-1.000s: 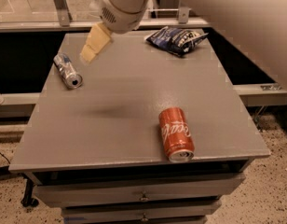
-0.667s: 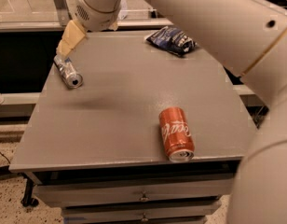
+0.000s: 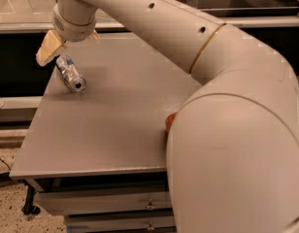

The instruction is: Place redbull can upright

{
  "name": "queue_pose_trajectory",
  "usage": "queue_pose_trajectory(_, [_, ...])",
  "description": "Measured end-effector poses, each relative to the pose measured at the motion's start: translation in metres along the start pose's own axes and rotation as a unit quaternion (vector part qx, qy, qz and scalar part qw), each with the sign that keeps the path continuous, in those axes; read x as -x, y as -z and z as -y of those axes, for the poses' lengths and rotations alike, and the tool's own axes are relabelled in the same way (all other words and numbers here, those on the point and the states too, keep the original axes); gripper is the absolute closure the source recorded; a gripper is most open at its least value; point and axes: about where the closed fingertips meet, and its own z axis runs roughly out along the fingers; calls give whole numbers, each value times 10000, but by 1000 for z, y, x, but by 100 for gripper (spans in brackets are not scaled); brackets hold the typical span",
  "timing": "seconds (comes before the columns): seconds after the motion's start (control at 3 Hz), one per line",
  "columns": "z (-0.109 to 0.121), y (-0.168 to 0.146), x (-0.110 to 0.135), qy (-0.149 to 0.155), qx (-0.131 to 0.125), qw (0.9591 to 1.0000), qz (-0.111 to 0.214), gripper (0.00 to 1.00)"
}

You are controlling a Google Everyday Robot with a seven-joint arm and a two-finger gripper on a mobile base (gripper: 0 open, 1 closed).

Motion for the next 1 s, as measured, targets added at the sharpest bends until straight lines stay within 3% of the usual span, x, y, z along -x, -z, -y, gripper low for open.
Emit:
queue_pose_trajectory(0.33, [-6, -28, -4, -188, 6, 9995, -261, 0])
queue_pose_trajectory(1.0, [-19, -49, -32, -289, -100, 9964, -797, 0])
